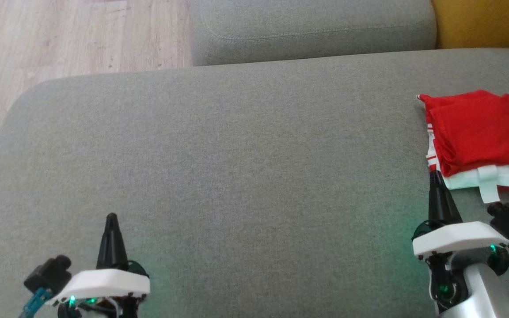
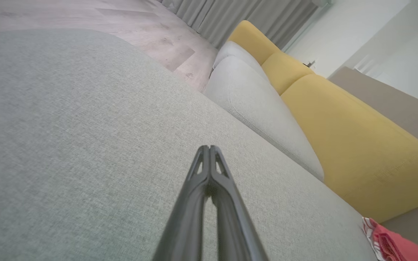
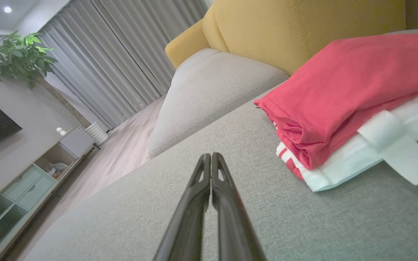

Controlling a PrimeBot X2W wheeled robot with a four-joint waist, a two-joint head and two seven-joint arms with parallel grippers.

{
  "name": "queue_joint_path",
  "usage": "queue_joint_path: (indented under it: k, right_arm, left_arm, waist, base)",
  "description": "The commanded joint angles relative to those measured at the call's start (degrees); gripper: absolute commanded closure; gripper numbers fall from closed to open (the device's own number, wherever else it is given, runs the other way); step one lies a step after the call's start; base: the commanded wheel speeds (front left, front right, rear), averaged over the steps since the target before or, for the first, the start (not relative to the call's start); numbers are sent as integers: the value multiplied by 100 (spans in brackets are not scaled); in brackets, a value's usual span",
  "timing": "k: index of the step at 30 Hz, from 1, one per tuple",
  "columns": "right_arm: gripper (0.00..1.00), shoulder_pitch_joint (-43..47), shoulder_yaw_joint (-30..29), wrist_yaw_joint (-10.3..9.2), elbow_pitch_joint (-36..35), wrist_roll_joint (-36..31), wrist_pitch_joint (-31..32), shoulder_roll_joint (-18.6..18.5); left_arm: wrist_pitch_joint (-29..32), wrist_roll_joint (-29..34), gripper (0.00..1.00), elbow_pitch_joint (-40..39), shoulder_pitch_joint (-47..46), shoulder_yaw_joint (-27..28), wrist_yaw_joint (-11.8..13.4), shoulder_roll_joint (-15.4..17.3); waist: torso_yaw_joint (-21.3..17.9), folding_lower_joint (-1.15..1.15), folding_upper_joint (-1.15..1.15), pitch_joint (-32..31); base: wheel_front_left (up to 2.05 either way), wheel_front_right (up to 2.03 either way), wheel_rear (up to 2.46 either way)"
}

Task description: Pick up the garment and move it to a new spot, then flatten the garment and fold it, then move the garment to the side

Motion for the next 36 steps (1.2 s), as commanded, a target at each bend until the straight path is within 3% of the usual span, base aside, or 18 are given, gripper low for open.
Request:
queue_joint_path:
  k: [1,36]
  right_arm:
    - [100,-134,-15,-2,-236,161,29,-13]
    - [100,13,-232,-3,-550,2526,605,-21]
  left_arm:
    - [19,-122,100,-223,-254,143,-35,11]
    - [611,-2049,100,-417,-263,529,-132,21]
  waist:
    - [2,0,0,-2]
    - [48,0,0,-53]
  base:
    - [0,0,0]
    - [0,0,0]
